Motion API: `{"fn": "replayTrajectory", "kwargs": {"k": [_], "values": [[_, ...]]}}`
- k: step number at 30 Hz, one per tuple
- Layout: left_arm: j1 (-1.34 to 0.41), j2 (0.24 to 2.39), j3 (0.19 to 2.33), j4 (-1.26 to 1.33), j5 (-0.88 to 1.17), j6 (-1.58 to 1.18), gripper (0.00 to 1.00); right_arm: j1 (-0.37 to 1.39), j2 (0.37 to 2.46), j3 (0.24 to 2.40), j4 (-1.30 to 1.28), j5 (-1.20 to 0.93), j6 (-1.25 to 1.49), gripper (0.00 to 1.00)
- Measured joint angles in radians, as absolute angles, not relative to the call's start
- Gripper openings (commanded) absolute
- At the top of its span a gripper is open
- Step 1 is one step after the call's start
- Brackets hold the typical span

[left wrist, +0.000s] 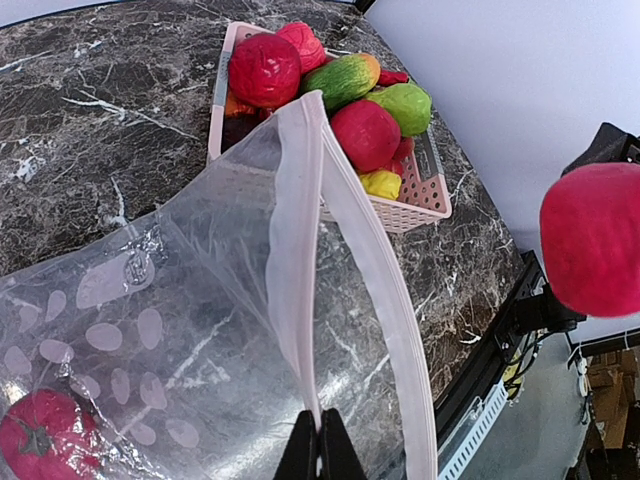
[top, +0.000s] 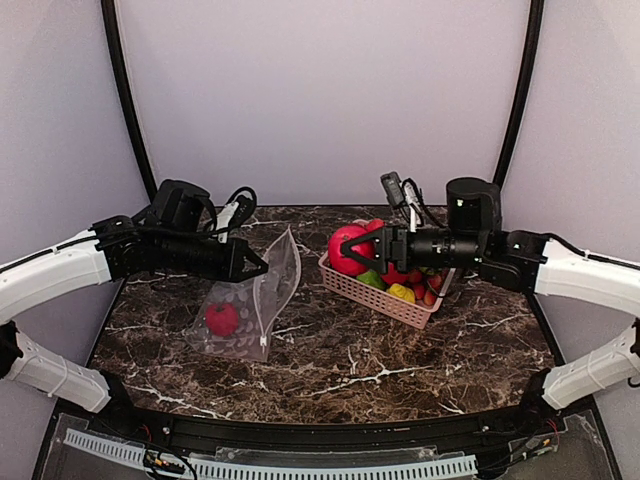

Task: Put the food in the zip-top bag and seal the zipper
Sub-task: Place the fake fruit in the zipper food storage bag.

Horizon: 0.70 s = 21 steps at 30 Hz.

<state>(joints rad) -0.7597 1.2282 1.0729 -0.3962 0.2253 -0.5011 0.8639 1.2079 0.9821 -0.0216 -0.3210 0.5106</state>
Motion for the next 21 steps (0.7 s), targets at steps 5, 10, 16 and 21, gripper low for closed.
{"fn": "replayTrajectory", "kwargs": {"k": [5,10,16,21], "values": [[-0.76,1.228,1.073,-0.399,0.228,-0.501,0.01,0.939,1.331,1.01,0.151,-0.36,0.53,0.71],[-0.76,1.228,1.073,-0.4,0.229,-0.501,0.01,0.976,1.457,1.046,0.282,-0.397,0.564,0.7],[-0.76,1.228,1.075,-0.4,0.236,-0.501,0.01,0.99,1.557,1.088,0.336,-0.406,0.586,0.71],[-0.76,1.228,1.077,-0.401,0.247,-0.501,0.01,0.994,1.609,1.147,0.305,-0.393,0.579,0.7]]}}
